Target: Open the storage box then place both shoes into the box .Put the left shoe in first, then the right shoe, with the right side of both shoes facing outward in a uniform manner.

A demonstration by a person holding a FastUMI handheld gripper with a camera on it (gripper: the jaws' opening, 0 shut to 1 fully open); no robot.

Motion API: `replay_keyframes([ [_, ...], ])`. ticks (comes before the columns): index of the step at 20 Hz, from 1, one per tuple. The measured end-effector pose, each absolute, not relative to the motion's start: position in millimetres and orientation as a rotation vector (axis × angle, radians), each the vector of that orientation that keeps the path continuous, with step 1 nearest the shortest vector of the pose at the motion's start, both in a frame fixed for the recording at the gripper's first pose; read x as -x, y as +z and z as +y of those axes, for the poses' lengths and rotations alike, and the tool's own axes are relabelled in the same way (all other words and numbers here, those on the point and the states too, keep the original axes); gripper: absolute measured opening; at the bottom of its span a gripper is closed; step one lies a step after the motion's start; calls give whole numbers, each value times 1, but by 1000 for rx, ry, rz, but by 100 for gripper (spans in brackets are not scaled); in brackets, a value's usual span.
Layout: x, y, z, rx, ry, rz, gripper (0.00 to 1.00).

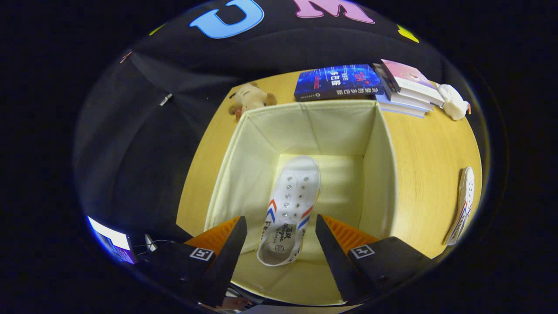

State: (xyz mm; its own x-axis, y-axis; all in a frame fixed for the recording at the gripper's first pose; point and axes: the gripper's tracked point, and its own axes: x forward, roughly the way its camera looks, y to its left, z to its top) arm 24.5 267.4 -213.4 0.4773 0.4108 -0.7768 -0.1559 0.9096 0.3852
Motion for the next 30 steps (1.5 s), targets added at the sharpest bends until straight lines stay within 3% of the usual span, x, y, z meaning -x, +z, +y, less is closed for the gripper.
replay_keyframes([
  [8, -12, -144, 130, -184, 268, 836, 99],
  [12, -2, -143, 47, -98, 193, 792, 99],
  [22, 17, -213, -131, -19, 17, 887, 99],
  [30, 25, -296, -192, 26, 9, 1010, 99],
])
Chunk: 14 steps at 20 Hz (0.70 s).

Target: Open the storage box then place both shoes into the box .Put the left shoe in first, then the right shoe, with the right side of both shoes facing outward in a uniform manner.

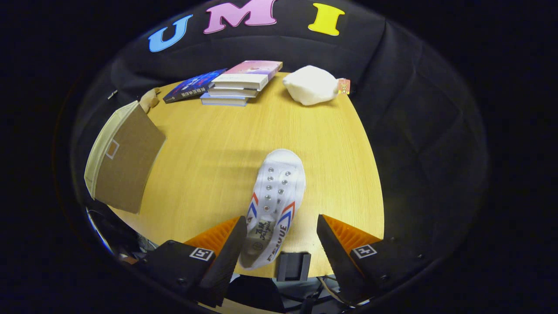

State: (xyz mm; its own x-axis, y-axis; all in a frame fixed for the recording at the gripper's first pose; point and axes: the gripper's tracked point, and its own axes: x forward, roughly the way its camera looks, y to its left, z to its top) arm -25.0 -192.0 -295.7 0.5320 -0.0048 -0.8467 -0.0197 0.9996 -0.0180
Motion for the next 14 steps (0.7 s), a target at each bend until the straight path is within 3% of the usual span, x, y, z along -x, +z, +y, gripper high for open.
replay_keyframes([
  [9, 20, -352, -210, -21, 8, 1111, 98],
  [11, 17, -357, -204, -43, 27, 1124, 86],
  [14, 16, -362, -192, -107, 43, 1142, 53],
])
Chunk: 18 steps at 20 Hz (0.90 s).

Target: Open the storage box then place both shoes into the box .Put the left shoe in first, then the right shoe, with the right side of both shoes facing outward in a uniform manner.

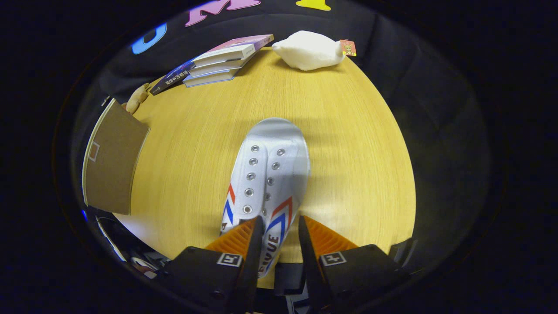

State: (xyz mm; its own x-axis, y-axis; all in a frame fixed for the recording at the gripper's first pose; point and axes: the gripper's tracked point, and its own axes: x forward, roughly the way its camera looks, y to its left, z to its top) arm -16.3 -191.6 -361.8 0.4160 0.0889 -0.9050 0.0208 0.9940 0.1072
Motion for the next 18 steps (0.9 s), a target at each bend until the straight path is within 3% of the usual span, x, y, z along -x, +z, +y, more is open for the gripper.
replay_keyframes([
  [1, 16, -362, -192, -118, 36, 1141, 42],
  [8, 16, -364, -194, -166, 31, 1197, 38],
  [13, 18, -363, -195, -236, -52, 1172, 10],
  [18, 20, -341, -186, -405, -122, 1159, 7],
])
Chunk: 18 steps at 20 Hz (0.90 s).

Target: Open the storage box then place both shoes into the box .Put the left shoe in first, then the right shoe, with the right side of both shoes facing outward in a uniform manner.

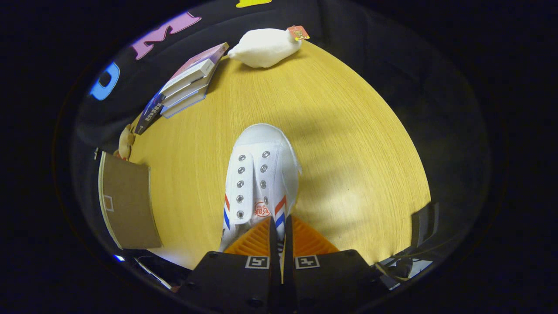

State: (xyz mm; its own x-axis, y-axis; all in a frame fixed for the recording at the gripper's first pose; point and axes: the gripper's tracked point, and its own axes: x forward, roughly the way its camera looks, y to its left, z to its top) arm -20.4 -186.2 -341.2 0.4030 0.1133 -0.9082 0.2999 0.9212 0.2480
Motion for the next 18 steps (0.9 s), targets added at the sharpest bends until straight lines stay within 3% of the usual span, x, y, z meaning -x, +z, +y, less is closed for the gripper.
replay_keyframes([
  [8, 17, -231, -115, -404, -63, 1010, 6],
  [18, -5, -119, 52, -566, 199, 885, 6],
])
